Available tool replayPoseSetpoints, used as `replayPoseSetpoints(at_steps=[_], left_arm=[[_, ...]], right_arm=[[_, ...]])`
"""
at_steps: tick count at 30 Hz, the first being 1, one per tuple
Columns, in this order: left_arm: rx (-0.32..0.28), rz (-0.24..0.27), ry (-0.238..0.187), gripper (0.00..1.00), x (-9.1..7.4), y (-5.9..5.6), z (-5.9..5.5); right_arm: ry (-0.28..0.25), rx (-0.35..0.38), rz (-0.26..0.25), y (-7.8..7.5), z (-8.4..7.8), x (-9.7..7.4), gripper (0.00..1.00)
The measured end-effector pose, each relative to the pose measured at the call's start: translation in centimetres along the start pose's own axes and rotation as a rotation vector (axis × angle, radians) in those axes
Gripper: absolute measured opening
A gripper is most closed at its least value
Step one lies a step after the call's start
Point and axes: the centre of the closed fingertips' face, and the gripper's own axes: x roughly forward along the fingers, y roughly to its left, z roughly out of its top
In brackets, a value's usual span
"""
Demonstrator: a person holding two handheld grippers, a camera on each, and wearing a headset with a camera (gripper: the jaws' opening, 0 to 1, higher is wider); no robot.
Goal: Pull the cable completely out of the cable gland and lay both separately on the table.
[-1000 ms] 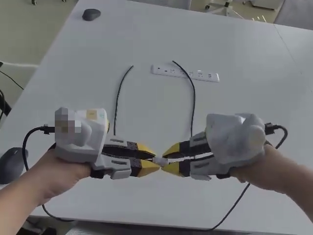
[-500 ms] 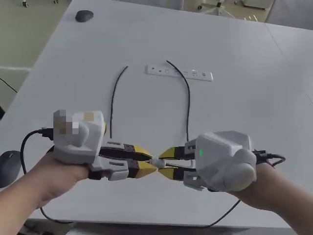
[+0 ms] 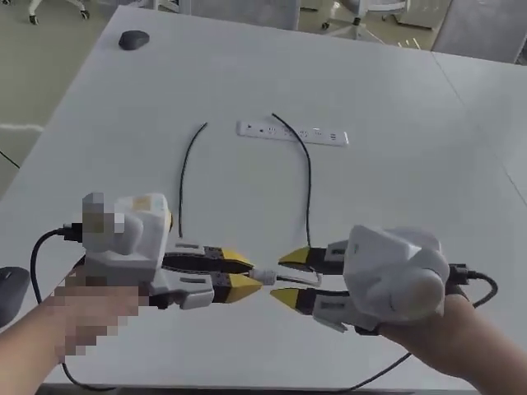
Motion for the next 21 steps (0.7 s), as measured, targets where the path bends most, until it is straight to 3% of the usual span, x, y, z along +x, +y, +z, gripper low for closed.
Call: replayPoseSetpoints(at_steps=[4, 8, 16, 21], left_arm=[[-0.014, 0.01, -0.016, 0.16, -0.16, 0.08, 0.34], [-0.013, 0.02, -0.018, 0.16, -0.17, 0.13, 0.4], [0.0, 0.016, -0.009, 0.16, 0.41, -0.29, 0.23], [0.017, 0.021, -0.007, 0.16, 0.46, -0.36, 0.18]], right_arm=[[0.029, -0.025, -0.046, 0.05, -0.93, -0.01, 0.1], [0.041, -0.045, -0.15, -0.79, -0.7, -0.06, 0.09], [0.049, -0.104, -0.199, -0.3, -0.28, 0.59, 0.04], [0.056, -0.083, -0.207, -0.26, -0.58, 0.59, 0.01]])
